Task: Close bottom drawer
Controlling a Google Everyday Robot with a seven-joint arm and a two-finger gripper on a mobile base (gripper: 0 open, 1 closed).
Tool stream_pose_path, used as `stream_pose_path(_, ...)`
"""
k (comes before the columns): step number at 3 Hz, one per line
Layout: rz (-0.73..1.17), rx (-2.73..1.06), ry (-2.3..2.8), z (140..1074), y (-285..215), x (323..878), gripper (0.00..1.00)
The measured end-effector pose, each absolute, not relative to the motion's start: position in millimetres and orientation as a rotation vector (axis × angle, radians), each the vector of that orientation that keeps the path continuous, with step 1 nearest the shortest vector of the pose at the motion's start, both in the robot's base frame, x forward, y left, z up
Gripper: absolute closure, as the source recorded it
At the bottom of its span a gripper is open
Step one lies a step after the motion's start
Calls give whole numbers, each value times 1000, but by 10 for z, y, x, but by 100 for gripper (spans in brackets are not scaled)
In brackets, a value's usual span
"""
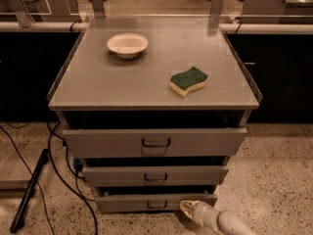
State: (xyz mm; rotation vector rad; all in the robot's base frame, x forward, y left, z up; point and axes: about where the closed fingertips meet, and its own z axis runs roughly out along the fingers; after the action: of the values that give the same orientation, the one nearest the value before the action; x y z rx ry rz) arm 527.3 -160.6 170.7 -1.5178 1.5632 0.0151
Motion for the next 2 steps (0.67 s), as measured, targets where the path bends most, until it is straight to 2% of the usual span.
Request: stream_pose_path(2,-27,-1490,1561,1639,-1601,5572,100)
